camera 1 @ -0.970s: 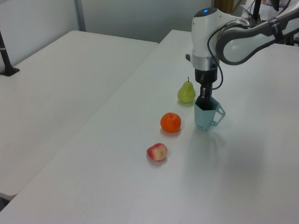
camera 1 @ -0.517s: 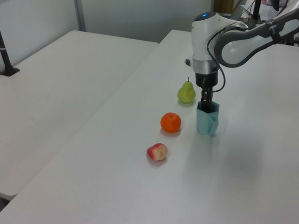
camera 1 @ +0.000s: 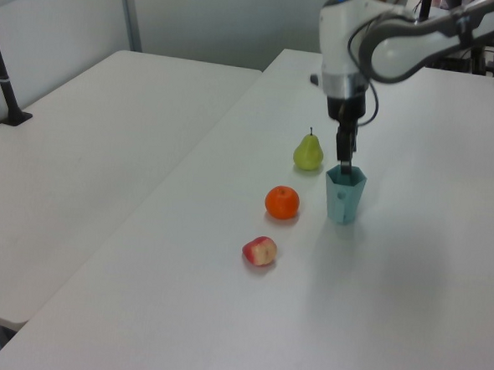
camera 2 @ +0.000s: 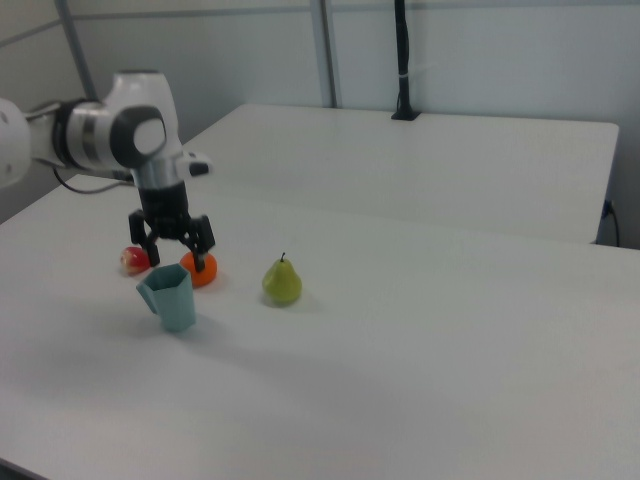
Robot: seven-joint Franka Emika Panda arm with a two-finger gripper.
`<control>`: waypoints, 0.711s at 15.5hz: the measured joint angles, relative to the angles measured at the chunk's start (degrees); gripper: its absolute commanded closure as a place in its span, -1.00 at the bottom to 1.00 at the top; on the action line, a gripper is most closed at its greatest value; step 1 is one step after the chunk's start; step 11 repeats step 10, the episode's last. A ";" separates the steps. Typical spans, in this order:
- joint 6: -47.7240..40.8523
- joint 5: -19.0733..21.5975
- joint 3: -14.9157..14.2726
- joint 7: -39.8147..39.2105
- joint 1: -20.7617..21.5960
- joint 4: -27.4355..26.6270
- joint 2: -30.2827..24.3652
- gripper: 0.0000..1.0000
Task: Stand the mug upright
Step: 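Open the gripper and lift it up away from the upright mug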
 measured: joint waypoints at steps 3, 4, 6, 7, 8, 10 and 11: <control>-3.76 -0.05 -0.54 0.00 -0.21 0.57 -5.85 -1.00; -4.71 -0.06 -1.24 0.03 -0.26 0.57 -8.03 -1.00; -6.11 -0.06 -3.43 0.08 -0.24 0.57 -12.34 -1.00; -7.06 -0.06 -4.54 0.08 -0.21 0.54 -14.18 -1.00; -8.20 -0.06 -5.31 0.08 -0.20 0.49 -15.52 -1.00; -9.60 -0.06 -6.08 0.08 -0.20 0.29 -17.03 -1.00; -9.60 -0.06 -6.08 0.08 -0.20 0.29 -17.03 -1.00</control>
